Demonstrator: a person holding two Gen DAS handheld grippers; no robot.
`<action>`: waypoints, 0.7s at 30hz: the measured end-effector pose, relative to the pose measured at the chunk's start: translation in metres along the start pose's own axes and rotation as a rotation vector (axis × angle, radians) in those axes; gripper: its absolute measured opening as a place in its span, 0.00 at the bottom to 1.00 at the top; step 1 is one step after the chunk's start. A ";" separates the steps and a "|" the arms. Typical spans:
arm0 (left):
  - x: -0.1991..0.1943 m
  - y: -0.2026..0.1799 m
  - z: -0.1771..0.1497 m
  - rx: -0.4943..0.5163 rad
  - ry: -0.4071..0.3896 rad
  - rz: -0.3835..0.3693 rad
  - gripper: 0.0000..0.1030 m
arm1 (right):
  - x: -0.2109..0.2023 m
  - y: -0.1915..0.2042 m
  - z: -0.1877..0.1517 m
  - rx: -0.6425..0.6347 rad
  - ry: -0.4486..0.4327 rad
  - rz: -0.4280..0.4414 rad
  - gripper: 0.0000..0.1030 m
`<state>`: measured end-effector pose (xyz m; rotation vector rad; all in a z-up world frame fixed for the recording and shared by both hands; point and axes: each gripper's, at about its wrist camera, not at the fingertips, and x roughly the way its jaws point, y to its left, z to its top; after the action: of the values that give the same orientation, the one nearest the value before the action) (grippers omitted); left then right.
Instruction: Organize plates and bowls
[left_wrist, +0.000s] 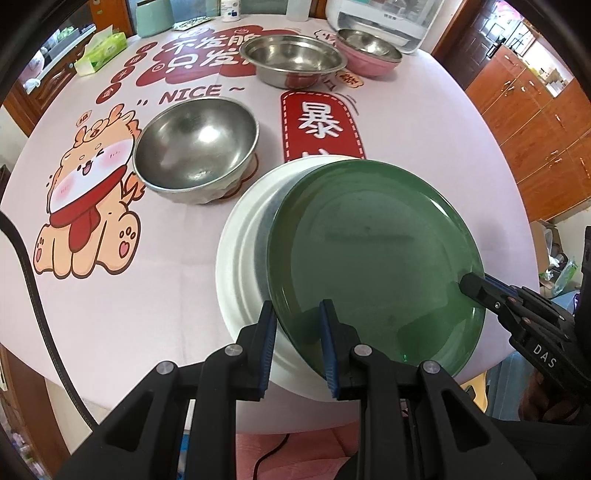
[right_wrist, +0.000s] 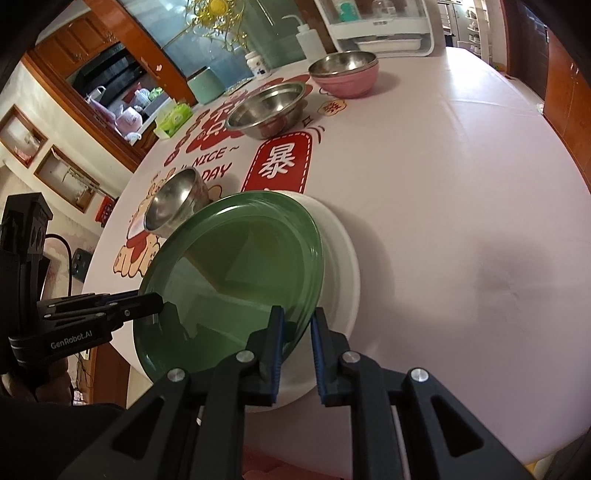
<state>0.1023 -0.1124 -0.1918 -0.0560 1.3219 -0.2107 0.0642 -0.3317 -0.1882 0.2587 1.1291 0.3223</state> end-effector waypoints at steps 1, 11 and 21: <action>0.001 0.001 0.000 0.000 0.002 0.001 0.21 | 0.002 0.001 0.000 -0.003 0.005 -0.003 0.14; 0.013 0.003 0.003 0.002 0.023 0.027 0.21 | 0.013 0.006 -0.001 -0.026 0.051 -0.024 0.18; 0.024 0.003 0.005 -0.010 0.046 0.054 0.21 | 0.021 0.012 -0.001 -0.069 0.083 -0.043 0.23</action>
<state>0.1132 -0.1139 -0.2136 -0.0239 1.3688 -0.1606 0.0698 -0.3128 -0.2024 0.1606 1.2016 0.3358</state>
